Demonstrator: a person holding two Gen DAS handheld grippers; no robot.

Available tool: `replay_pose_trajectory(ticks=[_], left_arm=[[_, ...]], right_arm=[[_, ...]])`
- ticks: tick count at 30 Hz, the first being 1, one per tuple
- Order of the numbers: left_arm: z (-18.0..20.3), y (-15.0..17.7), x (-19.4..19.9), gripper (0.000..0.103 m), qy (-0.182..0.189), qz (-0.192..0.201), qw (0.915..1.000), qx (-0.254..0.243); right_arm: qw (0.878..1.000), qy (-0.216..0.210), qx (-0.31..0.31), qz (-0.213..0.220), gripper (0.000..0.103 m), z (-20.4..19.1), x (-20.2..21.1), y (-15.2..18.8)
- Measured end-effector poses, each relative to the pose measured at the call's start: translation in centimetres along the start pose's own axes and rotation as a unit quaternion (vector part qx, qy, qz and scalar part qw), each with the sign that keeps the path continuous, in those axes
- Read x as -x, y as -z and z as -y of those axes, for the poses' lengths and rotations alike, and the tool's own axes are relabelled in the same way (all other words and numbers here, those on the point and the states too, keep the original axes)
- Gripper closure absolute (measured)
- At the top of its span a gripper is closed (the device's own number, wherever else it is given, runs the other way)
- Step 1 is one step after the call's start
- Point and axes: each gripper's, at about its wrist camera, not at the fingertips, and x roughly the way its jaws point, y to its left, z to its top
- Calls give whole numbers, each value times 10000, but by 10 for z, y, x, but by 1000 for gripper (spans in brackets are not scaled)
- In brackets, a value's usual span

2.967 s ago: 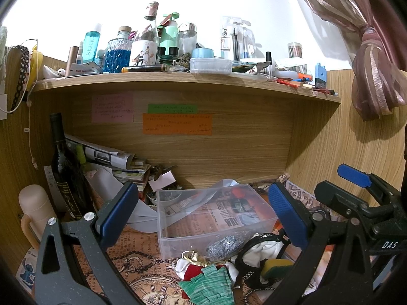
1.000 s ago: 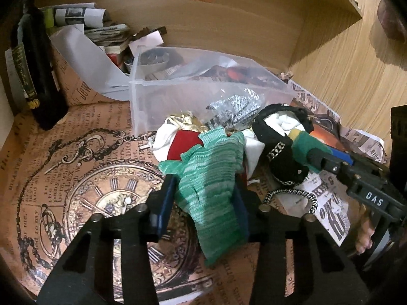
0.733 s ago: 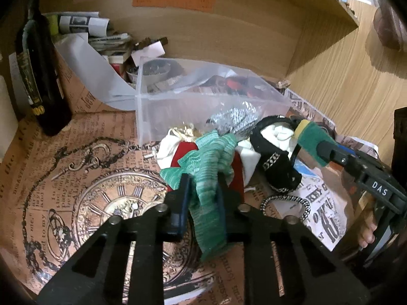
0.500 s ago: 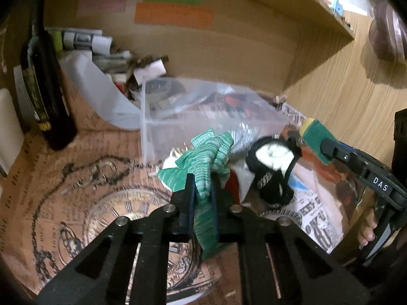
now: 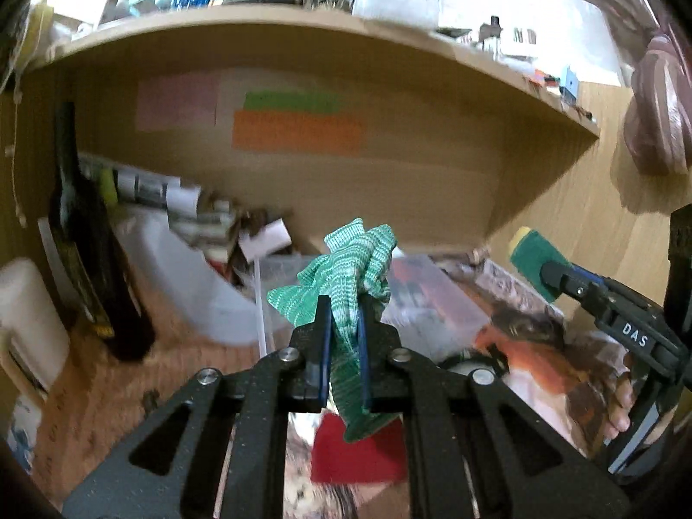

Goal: Organize soft objects
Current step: 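Carry the cloth and sponge into the clear box and open both tools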

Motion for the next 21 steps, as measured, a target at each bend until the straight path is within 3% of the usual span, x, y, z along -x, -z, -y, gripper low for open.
replay_pose_trajectory(ticks=[5,10,15,21], left_arm=[[-3,-20,-21,93,-91,68,9999,-37],[-13,-33,-57,93,-160,-118,9998,-20],[-23,-38,-100,93,-188,-523,9985,17],[-29,-31,-143,93,-261,-1056,9940,-75]], right_arm=[[9999,-11,129,45,75,-3,-17,-15],[9996,-34,269,-108,75,-6,-40,-24],[9982,-78,394,-448,75,-6,-72,-26],[9918,-46,521,-1169,75,-1,-117,-17]])
